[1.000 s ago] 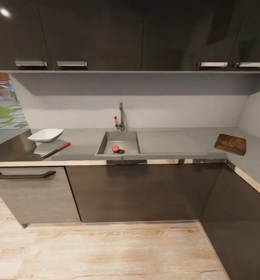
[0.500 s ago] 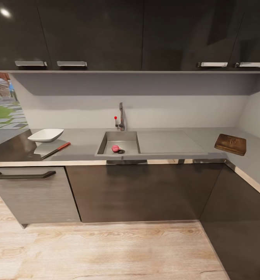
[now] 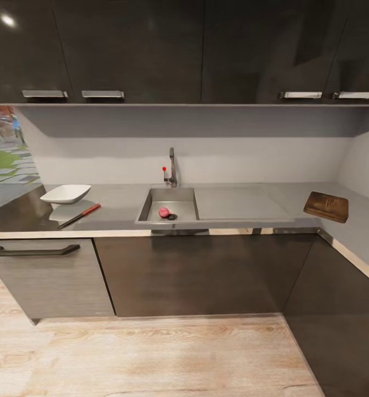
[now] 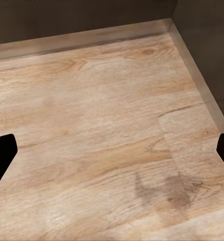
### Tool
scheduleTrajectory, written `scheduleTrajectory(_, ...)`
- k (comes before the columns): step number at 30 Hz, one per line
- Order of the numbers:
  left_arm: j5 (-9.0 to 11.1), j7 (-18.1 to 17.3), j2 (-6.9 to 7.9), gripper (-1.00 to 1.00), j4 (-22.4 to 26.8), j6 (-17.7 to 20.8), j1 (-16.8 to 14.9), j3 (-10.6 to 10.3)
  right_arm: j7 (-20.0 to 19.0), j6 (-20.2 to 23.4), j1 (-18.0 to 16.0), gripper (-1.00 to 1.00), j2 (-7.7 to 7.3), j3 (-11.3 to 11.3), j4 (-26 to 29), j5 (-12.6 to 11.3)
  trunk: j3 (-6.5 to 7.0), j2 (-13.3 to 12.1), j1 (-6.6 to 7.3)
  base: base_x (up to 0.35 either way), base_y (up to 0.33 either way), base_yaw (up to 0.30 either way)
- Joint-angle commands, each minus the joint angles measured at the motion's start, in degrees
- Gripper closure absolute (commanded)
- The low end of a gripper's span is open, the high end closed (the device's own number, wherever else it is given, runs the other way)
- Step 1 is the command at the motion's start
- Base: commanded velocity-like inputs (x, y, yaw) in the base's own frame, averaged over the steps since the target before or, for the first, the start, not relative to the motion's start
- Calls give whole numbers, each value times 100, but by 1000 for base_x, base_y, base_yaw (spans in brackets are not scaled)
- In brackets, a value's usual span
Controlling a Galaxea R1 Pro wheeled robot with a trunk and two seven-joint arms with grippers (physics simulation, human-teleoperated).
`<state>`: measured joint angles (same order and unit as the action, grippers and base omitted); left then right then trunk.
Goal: In the kitchen, take the Vidalia onion out of the sink, dice it on the chopping board with the paring knife, put the diced onion into the bowl on the countertop, then place both the paring knife and the chopping board into the sink.
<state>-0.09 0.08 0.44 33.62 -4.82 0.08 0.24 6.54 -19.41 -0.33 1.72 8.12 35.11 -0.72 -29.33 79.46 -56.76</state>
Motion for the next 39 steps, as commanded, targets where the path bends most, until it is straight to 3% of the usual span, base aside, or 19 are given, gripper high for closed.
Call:
scheduleTrajectory(1, -1, 1, 0, -100, 9, -11, 1, 2, -3, -19, -3, -100, 4, 14, -3, -7, 14, -39, 23, 0, 0, 0)
scheduleTrajectory(39, 26, -3, 0, -100, 88, -2, 1, 1, 1, -28, -3, -100, 7, 9, 4, 2, 696, -1563, 857, 0, 0, 0)
